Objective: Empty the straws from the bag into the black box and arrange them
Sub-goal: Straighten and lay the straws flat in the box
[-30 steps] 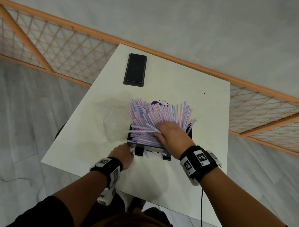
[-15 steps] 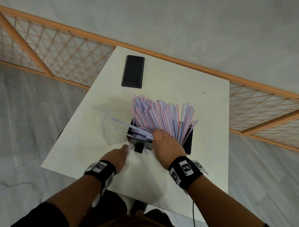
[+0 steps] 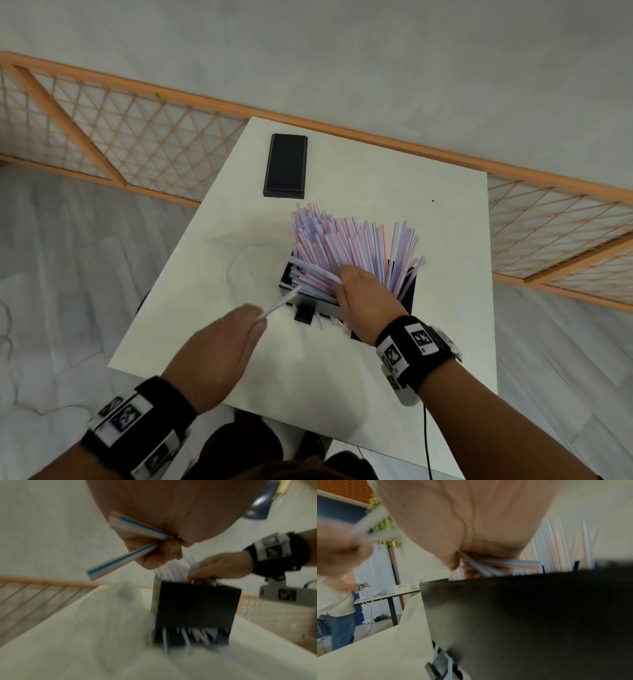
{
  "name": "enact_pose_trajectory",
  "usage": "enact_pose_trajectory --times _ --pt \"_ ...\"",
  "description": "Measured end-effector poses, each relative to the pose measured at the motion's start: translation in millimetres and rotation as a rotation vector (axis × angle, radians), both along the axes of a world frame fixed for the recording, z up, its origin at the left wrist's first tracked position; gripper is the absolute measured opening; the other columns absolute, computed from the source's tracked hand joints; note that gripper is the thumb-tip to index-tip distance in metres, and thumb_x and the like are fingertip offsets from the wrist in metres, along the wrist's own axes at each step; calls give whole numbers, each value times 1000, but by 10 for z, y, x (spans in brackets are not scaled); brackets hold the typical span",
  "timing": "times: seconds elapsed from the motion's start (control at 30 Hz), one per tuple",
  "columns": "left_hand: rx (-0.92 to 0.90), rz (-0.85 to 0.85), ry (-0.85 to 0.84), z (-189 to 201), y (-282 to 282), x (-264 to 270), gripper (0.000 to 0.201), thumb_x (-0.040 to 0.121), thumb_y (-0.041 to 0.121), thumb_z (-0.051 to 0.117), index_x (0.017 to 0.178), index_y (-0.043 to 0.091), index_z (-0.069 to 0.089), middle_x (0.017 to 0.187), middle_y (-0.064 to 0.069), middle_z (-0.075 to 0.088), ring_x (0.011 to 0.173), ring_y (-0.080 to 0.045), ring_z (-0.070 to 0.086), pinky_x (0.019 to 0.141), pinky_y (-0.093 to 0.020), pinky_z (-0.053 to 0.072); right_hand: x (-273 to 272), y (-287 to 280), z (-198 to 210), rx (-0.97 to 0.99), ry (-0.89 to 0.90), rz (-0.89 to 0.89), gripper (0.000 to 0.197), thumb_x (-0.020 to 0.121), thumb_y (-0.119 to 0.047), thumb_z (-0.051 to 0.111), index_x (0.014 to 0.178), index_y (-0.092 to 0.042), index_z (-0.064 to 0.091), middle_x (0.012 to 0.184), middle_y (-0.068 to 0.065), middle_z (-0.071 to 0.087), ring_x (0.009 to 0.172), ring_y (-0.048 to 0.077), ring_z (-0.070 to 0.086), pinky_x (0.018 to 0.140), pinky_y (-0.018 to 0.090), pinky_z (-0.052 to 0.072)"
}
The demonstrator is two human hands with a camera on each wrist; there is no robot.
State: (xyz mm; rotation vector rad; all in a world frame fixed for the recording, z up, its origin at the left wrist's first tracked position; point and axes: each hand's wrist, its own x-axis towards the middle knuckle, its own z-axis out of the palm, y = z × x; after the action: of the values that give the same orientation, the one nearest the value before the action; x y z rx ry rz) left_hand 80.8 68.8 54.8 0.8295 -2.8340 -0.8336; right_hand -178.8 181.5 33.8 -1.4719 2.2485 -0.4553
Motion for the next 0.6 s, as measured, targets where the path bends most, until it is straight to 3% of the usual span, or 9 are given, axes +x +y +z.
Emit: enact_pose_trajectory --times 0.07,0.13,0.2,0.3,0.43,0.5,0.6 --pt "-77 -43 111 355 -31 -292 20 110 42 33 106 31 49 84 16 46 72 -12 49 64 -27 39 -16 12 73 39 9 0 31 104 -38 47 125 -16 51 112 4 55 102 26 53 84 37 47" --pt "-110 -100 154 551 -92 -580 19 111 37 36 109 26 52 91 12 49 73 -13 47 65 -31 39 -29 57 150 52 12 -10 43 101 -37 54 137 -15 49 124 6 55 114 24 51 97 35 45" --pt "-194 -170 126 593 -167 -867 17 109 33 39 105 22 52 93 3 52 73 -21 49 65 -36 40 -59 142 220 39 37 -38 41 98 -30 59 134 -11 55 123 7 57 115 26 52 99 34 44" --pt "-376 -319 -29 477 -255 -1261 11 107 24 44 101 20 53 91 0 50 72 -25 50 63 -37 32 -154 352 274 0 119 -104 24 97 -24 61 114 -9 67 109 8 61 104 29 58 91 38 50" --pt "-458 -466 -237 210 -244 -1626 17 105 20 46 110 19 61 94 -1 45 83 -25 48 71 -37 29 -247 640 339 -18 229 -249 13 94 -25 57 92 -14 65 93 5 60 86 29 58 74 42 52" --pt "-440 -500 -262 91 -179 -1739 22 105 27 47 117 18 64 102 -4 52 95 -27 53 82 -41 39 -226 702 391 -68 263 -270 10 92 -24 59 89 -16 63 89 4 59 80 28 57 68 42 52" --pt "-386 -517 -269 -37 -86 -1793 34 103 42 50 126 19 59 118 -5 54 114 -28 52 102 -45 40 -128 694 423 -130 235 -235 6 90 -21 62 92 -15 64 91 3 58 78 26 57 66 39 52"
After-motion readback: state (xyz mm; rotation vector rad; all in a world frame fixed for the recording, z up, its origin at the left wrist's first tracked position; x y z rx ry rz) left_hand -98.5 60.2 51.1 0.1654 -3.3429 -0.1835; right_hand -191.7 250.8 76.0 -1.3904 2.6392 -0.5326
